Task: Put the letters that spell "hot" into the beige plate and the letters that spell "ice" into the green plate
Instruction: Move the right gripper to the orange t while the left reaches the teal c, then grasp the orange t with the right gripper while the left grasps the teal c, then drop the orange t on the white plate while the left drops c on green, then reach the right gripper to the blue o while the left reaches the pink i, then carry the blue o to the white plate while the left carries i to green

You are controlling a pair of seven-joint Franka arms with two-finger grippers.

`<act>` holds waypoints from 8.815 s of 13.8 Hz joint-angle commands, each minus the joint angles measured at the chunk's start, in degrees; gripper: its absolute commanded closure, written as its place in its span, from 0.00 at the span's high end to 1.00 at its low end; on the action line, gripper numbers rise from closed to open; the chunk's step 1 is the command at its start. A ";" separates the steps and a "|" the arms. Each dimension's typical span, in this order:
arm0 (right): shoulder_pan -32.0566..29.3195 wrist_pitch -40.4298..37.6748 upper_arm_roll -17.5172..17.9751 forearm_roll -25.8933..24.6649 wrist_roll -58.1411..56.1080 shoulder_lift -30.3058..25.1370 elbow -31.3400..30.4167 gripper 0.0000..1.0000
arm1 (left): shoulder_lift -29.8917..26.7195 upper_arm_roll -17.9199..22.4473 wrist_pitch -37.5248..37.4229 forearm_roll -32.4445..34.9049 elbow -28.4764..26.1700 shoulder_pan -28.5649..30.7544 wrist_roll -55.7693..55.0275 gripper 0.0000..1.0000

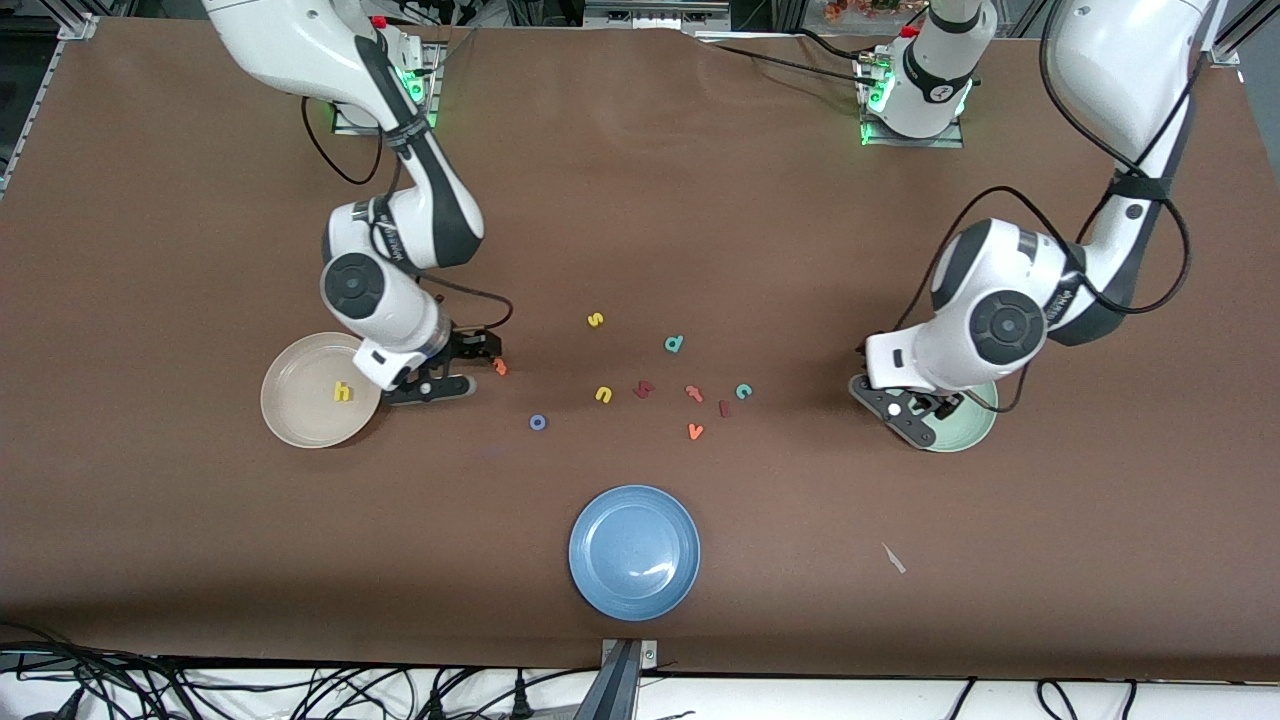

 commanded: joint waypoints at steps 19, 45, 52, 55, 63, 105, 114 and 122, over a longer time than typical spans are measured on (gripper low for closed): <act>4.47 11.84 -0.28 -3.04 0.95 4.43 -3.43 0.45 | 17.69 0.00 11.27 12.35 9.37 -16.25 -29.95 0.86; -7.22 -11.54 -11.88 -1.90 -24.63 1.53 5.27 0.99 | 13.57 -0.18 6.81 12.19 9.37 -13.97 -25.65 0.00; -5.82 -11.36 -6.71 2.66 -9.70 2.05 7.72 1.00 | 8.73 -0.27 -6.56 9.72 9.19 -0.89 -11.26 0.00; -3.01 -11.01 -3.54 2.58 2.49 5.21 12.90 1.00 | 9.16 -0.18 -9.29 9.80 8.40 4.05 -7.02 0.02; 4.29 -8.55 -3.36 2.40 26.01 17.60 25.74 1.00 | 10.93 -0.61 -8.59 9.81 6.82 5.73 -8.07 1.00; 5.70 -11.27 -3.09 2.49 27.94 24.12 35.33 0.18 | 26.39 -1.23 0.90 6.73 25.89 -18.09 -57.37 0.46; 3.15 -24.53 -10.90 2.05 8.12 17.89 33.49 0.13 | 26.31 -1.32 3.02 7.87 25.98 -16.95 -53.69 0.00; -0.27 -12.77 -21.28 6.17 -25.45 3.38 7.57 0.13 | 19.36 -2.20 -13.49 6.90 25.80 -8.79 -34.38 0.00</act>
